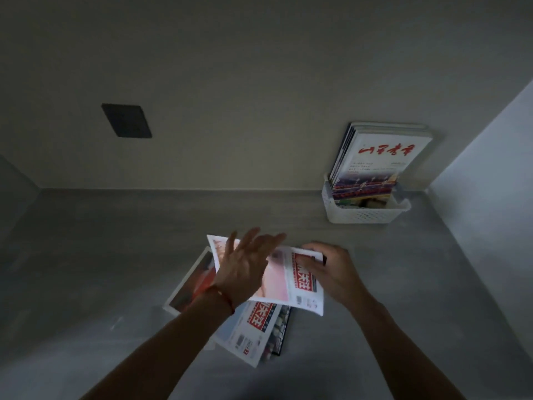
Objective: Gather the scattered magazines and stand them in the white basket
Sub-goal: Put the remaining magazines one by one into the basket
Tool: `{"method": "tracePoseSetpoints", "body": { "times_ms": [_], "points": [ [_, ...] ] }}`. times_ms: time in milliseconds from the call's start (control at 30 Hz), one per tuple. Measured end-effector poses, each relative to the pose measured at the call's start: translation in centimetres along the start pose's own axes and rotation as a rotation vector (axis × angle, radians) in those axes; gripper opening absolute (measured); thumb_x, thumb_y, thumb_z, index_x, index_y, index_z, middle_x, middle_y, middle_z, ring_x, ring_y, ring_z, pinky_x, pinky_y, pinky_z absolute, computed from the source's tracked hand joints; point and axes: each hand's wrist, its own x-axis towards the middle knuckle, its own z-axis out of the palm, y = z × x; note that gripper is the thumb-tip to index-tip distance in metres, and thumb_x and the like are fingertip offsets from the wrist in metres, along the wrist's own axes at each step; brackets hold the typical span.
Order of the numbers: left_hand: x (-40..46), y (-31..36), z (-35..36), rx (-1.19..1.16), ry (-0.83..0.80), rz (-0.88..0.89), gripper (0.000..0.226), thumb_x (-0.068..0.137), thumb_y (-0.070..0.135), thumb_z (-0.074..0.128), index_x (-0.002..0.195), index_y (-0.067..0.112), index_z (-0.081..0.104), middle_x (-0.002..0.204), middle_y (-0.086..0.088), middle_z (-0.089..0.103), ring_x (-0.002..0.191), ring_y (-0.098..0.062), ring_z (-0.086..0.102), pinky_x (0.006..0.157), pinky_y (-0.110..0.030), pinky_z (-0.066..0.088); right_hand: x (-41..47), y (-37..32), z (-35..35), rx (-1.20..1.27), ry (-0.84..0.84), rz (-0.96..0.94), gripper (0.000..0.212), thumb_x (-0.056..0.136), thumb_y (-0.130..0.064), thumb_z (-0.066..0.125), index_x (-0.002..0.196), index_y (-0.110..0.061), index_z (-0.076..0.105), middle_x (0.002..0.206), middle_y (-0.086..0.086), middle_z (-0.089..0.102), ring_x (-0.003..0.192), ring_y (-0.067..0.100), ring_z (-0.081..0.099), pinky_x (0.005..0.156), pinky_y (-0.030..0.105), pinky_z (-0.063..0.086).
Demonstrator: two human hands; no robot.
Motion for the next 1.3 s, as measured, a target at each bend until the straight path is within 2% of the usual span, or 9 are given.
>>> {"method": "tracePoseSetpoints", "body": {
  "times_ms": [100,233,367,533,633,733,900,1067,1300],
  "points": [
    [2.4,1.0,-1.4,-0.176,-0.031,-0.023,0.028,0.093,0.010,0.051,0.113,0.027,0.062,0.111,-0.003,0.073,0.104,-0.028,0.068,0.085,-0.042,0.056,0.6,-0.8,-2.5,0.090,0.056,0.000,0.017,0.085,-0.029,0.076,0.100,-0.037,0.073,0.091,-0.013,0.077,0.073,0.010,0.075,0.062,0.027,0.061],
    [3.7,2.4,-1.4,-0.298,0.057,-0.071,0.016,0.094,0.010,0.054,0.099,0.023,0.063,0.100,-0.001,0.076,0.087,-0.024,0.073,0.071,-0.038,0.060,0.1,2.1,-6.7,0.340,0.300,0.061,0.027,0.093,-0.036,0.060,0.117,-0.029,0.070,0.113,-0.009,0.074,0.100,0.011,0.072,0.079,0.025,0.058],
    [5.5,4.1,-1.8,-0.447,0.114,-0.027,0.016,0.089,0.004,0.058,0.091,0.019,0.061,0.089,0.000,0.075,0.077,-0.019,0.070,0.062,-0.033,0.056,-1.4,7.3,-10.0,0.557,0.412,0.248,0.037,0.100,0.000,0.045,0.134,-0.009,0.057,0.133,0.013,0.063,0.122,0.031,0.061,0.091,0.033,0.054],
    [9.2,7.2,-1.1,-0.465,0.176,-0.095,0.022,0.086,0.000,0.058,0.095,0.019,0.066,0.090,0.003,0.077,0.077,-0.015,0.071,0.062,-0.032,0.058,-2.4,9.3,-11.8,0.361,0.184,0.150,0.060,0.082,0.007,0.073,0.135,-0.016,0.054,0.118,-0.001,0.071,0.109,0.015,0.070,0.078,0.025,0.060],
    [11.4,8.4,-0.8,-0.513,0.185,-0.157,0.022,0.086,0.002,0.058,0.098,0.019,0.067,0.097,0.003,0.078,0.083,-0.014,0.074,0.070,-0.031,0.062,-2.0,9.6,-14.0,0.742,0.186,0.160,0.058,0.089,-0.010,0.063,0.144,-0.013,0.044,0.131,0.013,0.064,0.120,0.031,0.064,0.094,0.049,0.056],
    [13.8,9.9,-0.3,-0.647,0.125,-0.208,0.025,0.087,-0.001,0.058,0.099,0.018,0.068,0.103,-0.001,0.077,0.091,-0.016,0.074,0.080,-0.039,0.062,-1.2,10.7,-15.9,0.586,0.061,0.166,0.067,0.081,-0.014,0.073,0.141,-0.025,0.047,0.127,0.010,0.067,0.119,0.029,0.064,0.099,0.058,0.050],
    [17.8,12.6,-0.2,-0.776,0.047,-0.203,0.022,0.088,-0.008,0.056,0.096,0.009,0.067,0.108,-0.010,0.075,0.097,-0.024,0.073,0.084,-0.050,0.060,2.7,11.4,-19.0,0.292,0.135,0.140,0.060,0.081,-0.045,0.074,0.136,-0.040,0.048,0.127,-0.015,0.065,0.113,0.005,0.065,0.088,0.034,0.058],
    [21.5,14.2,-1.3,-0.680,0.027,-0.065,0.016,0.088,-0.004,0.059,0.098,0.006,0.066,0.100,-0.009,0.076,0.092,-0.025,0.074,0.081,-0.051,0.059,6.8,12.3,-22.3,0.327,0.175,0.076,0.042,0.091,-0.025,0.073,0.130,-0.024,0.057,0.121,-0.010,0.070,0.111,0.011,0.068,0.083,0.030,0.059],
    [26.5,14.3,-0.4,-0.907,0.151,-0.219,0.021,0.086,-0.004,0.064,0.089,0.015,0.072,0.095,-0.003,0.077,0.089,-0.018,0.075,0.077,-0.035,0.062,11.6,12.8,-27.9,0.118,0.333,-0.020,0.007,0.091,-0.020,0.071,0.098,-0.016,0.071,0.085,-0.016,0.076,0.073,0.000,0.072,0.063,0.014,0.053]
  ]
}}
